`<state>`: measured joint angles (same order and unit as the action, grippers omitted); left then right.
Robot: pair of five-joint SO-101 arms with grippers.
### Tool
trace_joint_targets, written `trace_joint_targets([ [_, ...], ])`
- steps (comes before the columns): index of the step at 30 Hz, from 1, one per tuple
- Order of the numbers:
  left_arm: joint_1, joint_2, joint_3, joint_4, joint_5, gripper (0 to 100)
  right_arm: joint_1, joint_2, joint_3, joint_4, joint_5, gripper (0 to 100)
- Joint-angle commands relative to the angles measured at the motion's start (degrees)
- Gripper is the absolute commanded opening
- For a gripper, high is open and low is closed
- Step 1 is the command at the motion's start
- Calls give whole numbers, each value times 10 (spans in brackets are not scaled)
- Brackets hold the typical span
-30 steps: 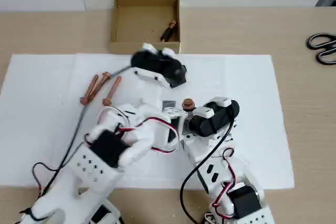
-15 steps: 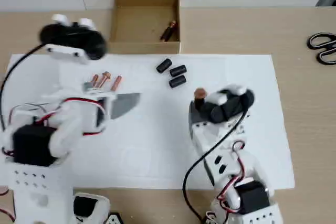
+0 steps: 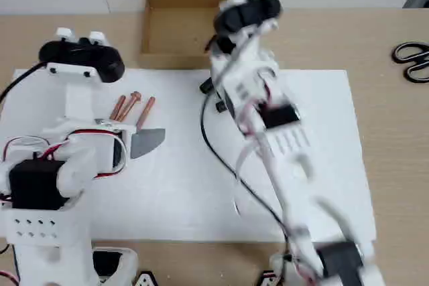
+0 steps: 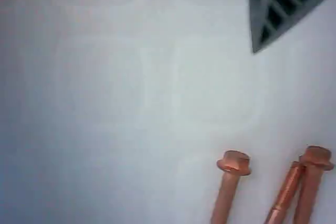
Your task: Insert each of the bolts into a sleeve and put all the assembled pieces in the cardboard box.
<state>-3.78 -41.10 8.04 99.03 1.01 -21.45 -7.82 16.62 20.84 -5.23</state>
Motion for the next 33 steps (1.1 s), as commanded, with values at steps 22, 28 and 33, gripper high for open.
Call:
trace_joint_targets([
  [22,-229,-9,17,14,0,368,17,634,-591,-154,-2,202],
  [28,-229,-9,18,14,0,368,28,666,-651,-123,-3,258],
  [33,-229,-9,18,14,0,368,44,664,-688,-102,-4,251],
])
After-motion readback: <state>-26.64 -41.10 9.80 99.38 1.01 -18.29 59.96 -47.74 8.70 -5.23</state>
